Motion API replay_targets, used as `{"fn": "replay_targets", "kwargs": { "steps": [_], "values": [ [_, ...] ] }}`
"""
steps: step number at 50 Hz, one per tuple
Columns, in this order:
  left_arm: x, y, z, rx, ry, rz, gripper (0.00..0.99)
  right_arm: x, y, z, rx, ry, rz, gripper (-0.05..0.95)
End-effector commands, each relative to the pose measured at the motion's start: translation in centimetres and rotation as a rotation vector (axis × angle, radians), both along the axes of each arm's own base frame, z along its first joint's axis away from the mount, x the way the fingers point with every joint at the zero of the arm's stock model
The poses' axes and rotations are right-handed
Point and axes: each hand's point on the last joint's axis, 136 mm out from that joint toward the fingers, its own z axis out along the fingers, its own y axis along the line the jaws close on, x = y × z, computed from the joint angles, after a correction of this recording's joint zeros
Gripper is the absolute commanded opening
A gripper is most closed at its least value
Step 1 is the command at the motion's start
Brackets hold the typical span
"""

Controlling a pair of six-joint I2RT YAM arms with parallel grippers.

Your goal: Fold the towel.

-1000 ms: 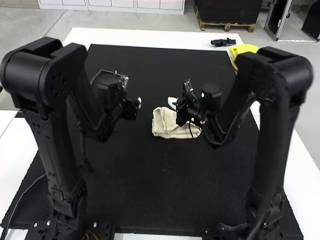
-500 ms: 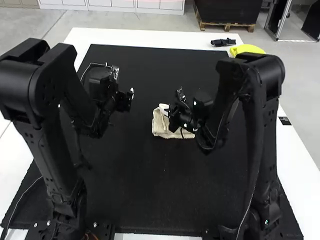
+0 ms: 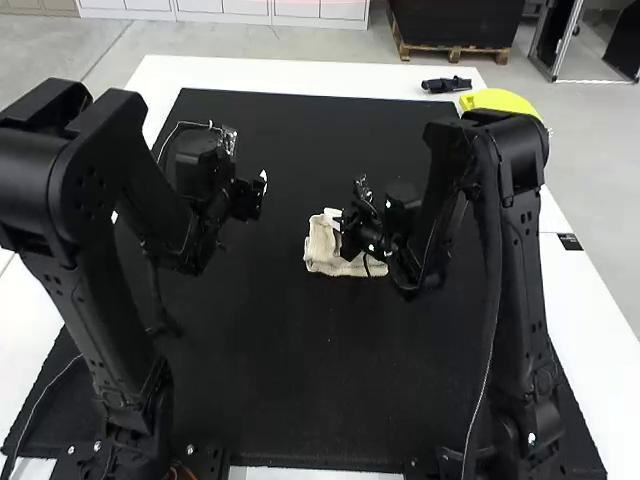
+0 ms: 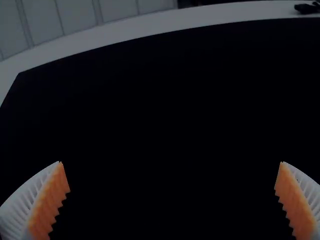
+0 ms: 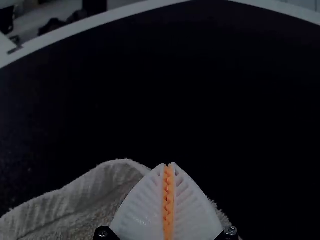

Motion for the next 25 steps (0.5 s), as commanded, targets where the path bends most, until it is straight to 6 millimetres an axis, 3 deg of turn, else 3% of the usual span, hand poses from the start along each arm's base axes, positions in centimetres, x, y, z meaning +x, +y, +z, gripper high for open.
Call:
{"fn": "replay_targets", "kwargs": {
  "steps": [1, 18, 25],
  "values": [
    [-0.2, 0.2, 0.6, 0.0, -0.018, 0.006, 0.966, 0.4, 0.2, 0.3, 0.002, -0.011, 0.006, -0.02],
    [-0.2, 0.1, 0.6, 0.0, -0.018, 0.002, 0.966, -3.5, 3.5, -2.9, -0.065, 0.1, 0.111, -0.02],
    [-0.3, 0.1, 0.6, 0.004, -0.018, 0.002, 0.966, -4.5, 3.4, -4.0, -0.087, 0.138, 0.13, -0.02]
  ]
}}
